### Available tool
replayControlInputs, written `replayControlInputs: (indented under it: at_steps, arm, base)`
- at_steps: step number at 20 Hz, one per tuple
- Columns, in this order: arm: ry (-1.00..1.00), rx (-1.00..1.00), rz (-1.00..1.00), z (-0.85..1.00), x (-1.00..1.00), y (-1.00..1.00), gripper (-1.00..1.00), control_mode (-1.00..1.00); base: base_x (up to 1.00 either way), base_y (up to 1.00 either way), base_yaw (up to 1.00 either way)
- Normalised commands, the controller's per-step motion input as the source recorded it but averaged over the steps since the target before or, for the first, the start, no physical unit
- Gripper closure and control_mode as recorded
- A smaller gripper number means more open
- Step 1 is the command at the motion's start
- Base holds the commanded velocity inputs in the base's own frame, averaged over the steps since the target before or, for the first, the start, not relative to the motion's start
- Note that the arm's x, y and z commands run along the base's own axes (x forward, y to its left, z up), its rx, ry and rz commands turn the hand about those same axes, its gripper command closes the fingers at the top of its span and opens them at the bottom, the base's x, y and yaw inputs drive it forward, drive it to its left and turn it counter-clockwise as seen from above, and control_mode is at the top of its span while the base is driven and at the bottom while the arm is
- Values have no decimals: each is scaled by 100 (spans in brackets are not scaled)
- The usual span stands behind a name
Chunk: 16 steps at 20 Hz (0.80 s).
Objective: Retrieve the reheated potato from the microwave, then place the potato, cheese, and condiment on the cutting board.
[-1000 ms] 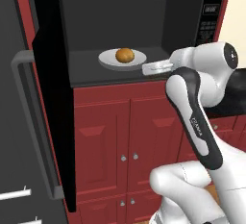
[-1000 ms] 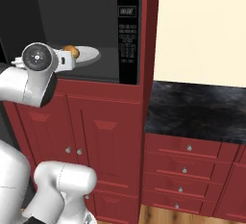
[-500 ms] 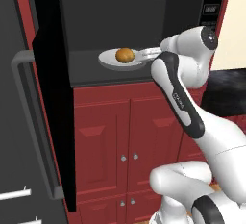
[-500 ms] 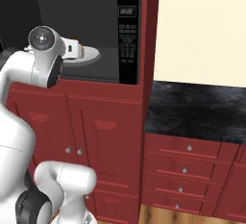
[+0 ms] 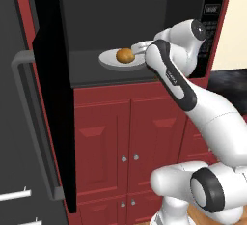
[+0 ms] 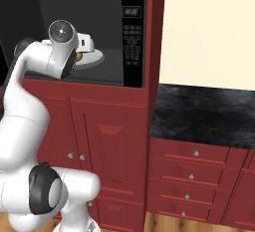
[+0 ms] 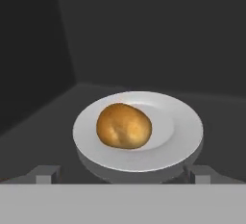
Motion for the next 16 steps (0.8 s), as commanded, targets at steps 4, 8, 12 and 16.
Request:
replayControlInputs:
  at_steps: [4, 8, 12, 16]
  arm:
    - [3, -6, 5, -11, 53, 15, -100, -100]
    - [6, -7, 8, -10, 44, 16, -100, -100]
    - [9, -4, 12, -5, 42, 12, -100, -100]
    - [10, -9, 9, -12, 37, 11, -100, -100]
  base:
    - [0, 0, 0]
    - [0, 0, 0]
    - [0, 0, 0]
    - [0, 0, 0]
